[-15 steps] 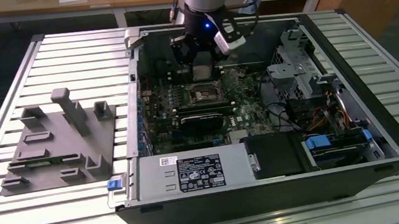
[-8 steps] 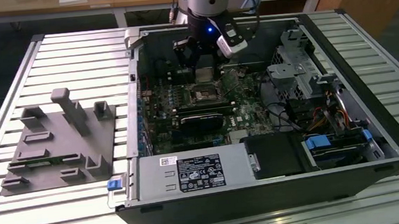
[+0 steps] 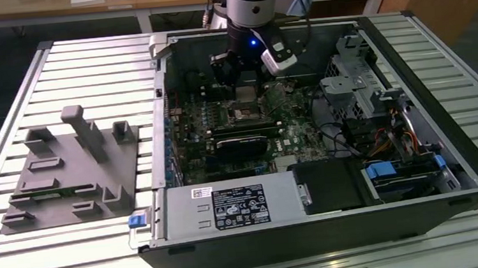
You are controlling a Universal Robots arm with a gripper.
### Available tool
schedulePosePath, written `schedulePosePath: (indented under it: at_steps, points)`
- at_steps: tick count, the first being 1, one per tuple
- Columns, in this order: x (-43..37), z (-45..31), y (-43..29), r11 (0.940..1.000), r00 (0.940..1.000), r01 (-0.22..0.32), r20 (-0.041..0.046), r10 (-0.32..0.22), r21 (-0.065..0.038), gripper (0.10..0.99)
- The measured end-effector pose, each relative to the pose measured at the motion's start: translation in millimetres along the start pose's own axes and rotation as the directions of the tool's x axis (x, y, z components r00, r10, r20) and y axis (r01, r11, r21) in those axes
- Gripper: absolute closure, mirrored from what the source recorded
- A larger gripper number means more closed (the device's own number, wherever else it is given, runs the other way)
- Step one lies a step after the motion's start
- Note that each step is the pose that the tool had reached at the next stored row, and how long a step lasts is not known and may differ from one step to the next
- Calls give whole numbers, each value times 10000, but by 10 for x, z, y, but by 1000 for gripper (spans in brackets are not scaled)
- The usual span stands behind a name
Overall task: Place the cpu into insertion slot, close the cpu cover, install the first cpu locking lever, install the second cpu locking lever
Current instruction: 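Place the cpu into insertion slot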
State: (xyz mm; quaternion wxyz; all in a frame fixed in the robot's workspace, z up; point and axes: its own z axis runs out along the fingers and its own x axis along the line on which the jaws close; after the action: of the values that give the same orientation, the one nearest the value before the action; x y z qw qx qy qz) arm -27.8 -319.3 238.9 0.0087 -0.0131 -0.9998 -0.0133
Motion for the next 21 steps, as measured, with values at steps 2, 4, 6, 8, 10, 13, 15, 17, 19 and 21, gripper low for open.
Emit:
schedulePosePath:
  at_steps: [2,4,6,8,10,13,15,17,19,21]
  points:
    - [-1,12,-1,10000,10000,-1,-1,1,12,545]
    - [-1,12,-1,10000,10000,0,-1,0,13,545]
    - [-1,12,0,10000,10000,0,0,0,13,545]
    - [-1,12,0,10000,10000,-15,0,15,12,545]
    - [-1,14,-1,9998,9998,-192,5,192,9,545]
    - [-2,16,0,9980,9980,-625,16,625,1,545]
    - [-2,17,0,9958,9958,-914,23,914,-5,545]
    - [-2,18,0,9928,9928,-1195,30,1195,-12,545]
    - [-2,18,0,9893,9893,-1461,36,1461,-16,545]
    - [-1,18,-1,9849,9849,-1729,44,1729,-16,545]
